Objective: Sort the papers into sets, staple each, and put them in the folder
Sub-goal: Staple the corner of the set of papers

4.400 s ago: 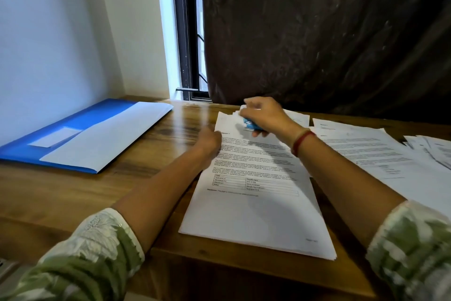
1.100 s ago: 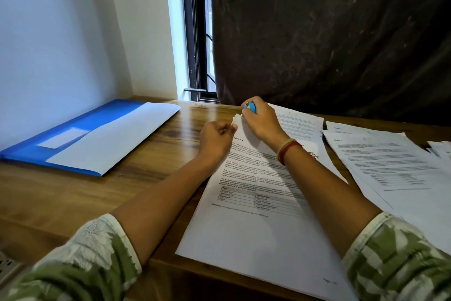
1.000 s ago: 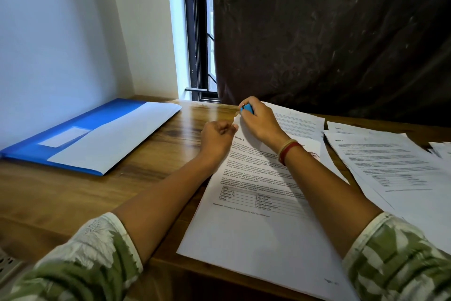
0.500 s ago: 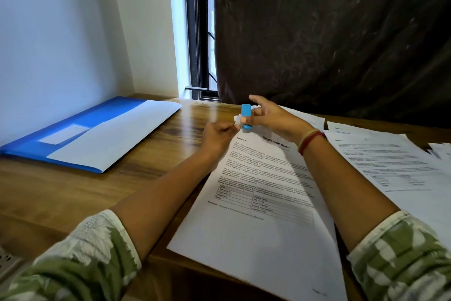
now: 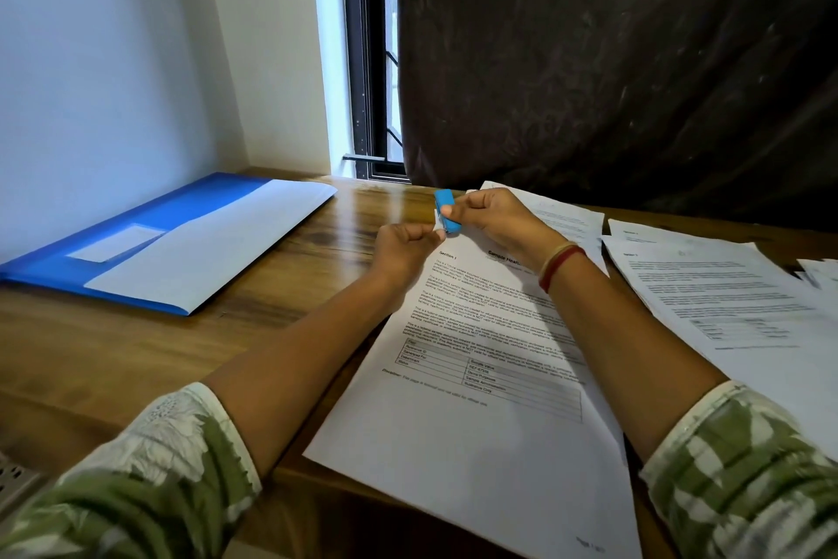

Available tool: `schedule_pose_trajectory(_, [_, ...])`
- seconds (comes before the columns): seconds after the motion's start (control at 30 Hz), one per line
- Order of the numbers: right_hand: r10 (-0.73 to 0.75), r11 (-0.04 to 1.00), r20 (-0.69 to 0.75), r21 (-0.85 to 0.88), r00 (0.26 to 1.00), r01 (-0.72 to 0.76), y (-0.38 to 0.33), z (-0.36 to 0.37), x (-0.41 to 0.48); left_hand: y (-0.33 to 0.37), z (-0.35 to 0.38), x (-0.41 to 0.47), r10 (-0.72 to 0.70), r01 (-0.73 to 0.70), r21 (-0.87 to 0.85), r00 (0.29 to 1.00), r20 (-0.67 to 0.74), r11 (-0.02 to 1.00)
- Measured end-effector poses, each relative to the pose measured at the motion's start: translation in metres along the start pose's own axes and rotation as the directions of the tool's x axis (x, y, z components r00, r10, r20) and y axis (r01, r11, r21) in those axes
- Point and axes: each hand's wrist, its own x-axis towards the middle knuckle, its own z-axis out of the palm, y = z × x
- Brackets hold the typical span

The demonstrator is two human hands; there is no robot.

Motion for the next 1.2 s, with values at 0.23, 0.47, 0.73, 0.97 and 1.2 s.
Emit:
schedule_pose_trajectory(0.23, [0.039,0.999,-0.027,-0.007,0.999,-0.039,0.005,0.001,0.005,0.002,-0.001,0.002,-0.038,0.037,0.039,0.999,0.004,0.999])
schedule_pose_trajectory(0.47, [0.045,0.999,-0.009,-0.004,0.999,-0.045,0.004,0.001,0.003,0.008,-0.001,-0.002,-0.039,0.039,0.065,0.999,-0.005,0.997])
schedule_pose_trajectory(0.73, [0.069,0.996,-0.045,0.053,0.997,-0.067,0.003,0.002,0.004,0.017,-0.002,-0.006,-0.111,0.112,0.034,0.993,-0.038,0.993])
schedule_pose_trajectory(0.97, [0.047,0.987,0.025,0.154,0.999,-0.05,0.004,0.005,0.0,0.016,0.001,-0.011,-0.055,0.057,0.021,0.996,-0.074,0.998])
schedule_pose_trajectory(1.2, [0.028,0.988,0.0,0.155,1.0,-0.028,0.01,0.009,0.004,0.014,0.003,-0.009,-0.019,0.028,0.07,0.992,-0.129,0.997])
